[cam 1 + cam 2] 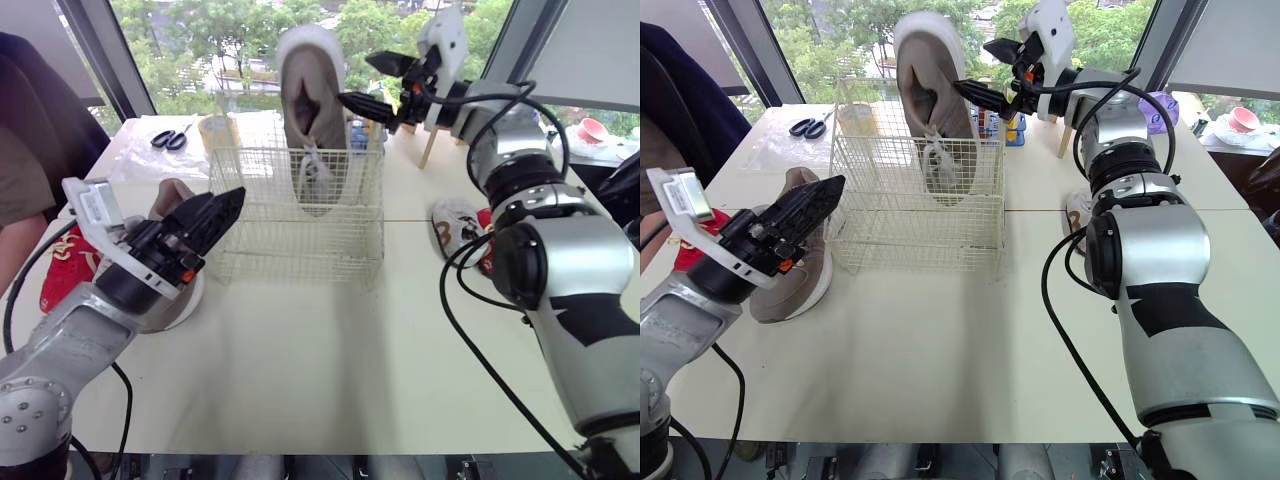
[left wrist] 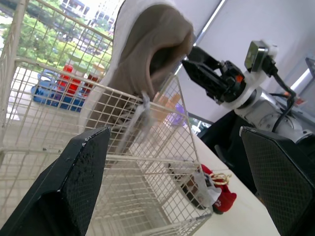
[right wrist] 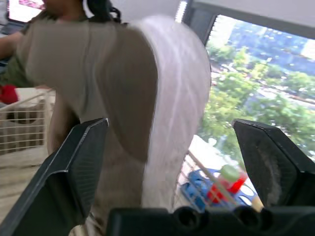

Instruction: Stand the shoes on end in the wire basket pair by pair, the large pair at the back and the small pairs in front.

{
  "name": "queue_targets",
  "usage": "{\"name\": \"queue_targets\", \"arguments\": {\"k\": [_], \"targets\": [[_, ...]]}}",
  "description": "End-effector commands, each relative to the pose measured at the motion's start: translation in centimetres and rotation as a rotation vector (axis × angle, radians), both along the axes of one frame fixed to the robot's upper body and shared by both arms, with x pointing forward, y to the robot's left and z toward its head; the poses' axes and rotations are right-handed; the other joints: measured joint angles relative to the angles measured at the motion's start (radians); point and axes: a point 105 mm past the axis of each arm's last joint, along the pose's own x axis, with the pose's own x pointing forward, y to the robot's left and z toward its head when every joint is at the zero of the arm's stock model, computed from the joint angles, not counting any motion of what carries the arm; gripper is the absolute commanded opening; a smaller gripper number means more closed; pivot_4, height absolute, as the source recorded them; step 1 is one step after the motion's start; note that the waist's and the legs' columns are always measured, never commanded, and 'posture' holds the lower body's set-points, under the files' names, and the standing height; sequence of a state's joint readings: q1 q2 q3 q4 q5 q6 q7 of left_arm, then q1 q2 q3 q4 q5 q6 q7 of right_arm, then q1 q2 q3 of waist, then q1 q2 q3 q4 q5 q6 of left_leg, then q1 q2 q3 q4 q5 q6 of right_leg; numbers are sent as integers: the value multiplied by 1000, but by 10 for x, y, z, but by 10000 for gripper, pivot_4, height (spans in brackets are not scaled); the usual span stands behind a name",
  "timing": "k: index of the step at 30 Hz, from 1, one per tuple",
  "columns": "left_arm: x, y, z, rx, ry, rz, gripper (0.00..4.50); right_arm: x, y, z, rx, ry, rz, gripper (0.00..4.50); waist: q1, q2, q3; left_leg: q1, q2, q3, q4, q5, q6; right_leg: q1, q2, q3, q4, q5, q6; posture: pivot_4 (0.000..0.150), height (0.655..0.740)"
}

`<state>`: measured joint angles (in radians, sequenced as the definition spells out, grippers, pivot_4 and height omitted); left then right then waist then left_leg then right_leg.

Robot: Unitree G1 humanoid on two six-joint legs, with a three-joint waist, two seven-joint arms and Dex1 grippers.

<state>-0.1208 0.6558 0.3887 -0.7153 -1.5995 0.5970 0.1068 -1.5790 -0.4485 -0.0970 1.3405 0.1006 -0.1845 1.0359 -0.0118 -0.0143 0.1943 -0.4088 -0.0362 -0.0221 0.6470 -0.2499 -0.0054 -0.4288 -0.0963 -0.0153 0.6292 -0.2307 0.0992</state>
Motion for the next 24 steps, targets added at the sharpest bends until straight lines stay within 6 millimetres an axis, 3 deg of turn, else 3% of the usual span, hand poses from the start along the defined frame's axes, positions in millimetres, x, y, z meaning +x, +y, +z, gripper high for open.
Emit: {"name": "queue_targets", "arguments": {"k": [1, 7, 11, 15, 18, 20, 22, 24], "targets": [[-2, -1, 4, 5, -35, 7, 43586, -6, -18, 31, 45, -89, -53, 44734, -1, 0, 0, 0, 0, 0, 0, 0, 0, 0, 0, 0, 0, 0, 0, 1500, 7400], [3, 7, 4, 39, -29, 50, 43586, -16, -41, 49, 121, -130, -46, 44734, -4, 0, 0, 0, 0, 0, 0, 0, 0, 0, 0, 0, 0, 0, 0, 1500, 7400], [19, 45, 4, 112, 25, 241, 44293, -30, -52, 53, 68, -158, 20, 44968, -3, 0, 0, 0, 0, 0, 0, 0, 1, 0, 1, 0, 0, 0, 0, 1500, 7400], [46, 95, -1, 332, 159, 487, 44293, -54, -43, 53, -21, -125, 223, 44968, -5, 0, 0, 1, 0, 1, 0, -1, 1, 0, 1, -1, 1, 0, 0, 1500, 7400], [64, 122, -6, 459, 317, 536, 44293, -84, -25, 35, -175, -54, 414, 44968, -4, 0, 0, 1, 1, -1, 0, -1, 1, 0, 4, -1, 1, 0, 1, 1500, 7400], [86, 136, 0, 549, 376, 548, 44293, -121, -5, 6, -310, 1, 553, 44968, 4, 0, 0, 1, 1, -2, 0, -1, 2, 1, 4, -1, 2, 0, 1, 1500, 7400], [103, 147, 4, 615, 414, 562, 44293, -148, 11, -14, -351, 42, 629, 44968, 7, -1, 0, -1, -1, -7, 3, 0, 1, 4, 8, -1, 2, -1, 2, 1500, 7400], [117, 152, 5, 664, 436, 563, 44293, -160, 20, -25, -344, 65, 642, 44968, 4, -1, 0, -2, -3, -7, 2, 0, 0, 3, 8, 1, 2, -1, 2, 1500, 7400]]}}
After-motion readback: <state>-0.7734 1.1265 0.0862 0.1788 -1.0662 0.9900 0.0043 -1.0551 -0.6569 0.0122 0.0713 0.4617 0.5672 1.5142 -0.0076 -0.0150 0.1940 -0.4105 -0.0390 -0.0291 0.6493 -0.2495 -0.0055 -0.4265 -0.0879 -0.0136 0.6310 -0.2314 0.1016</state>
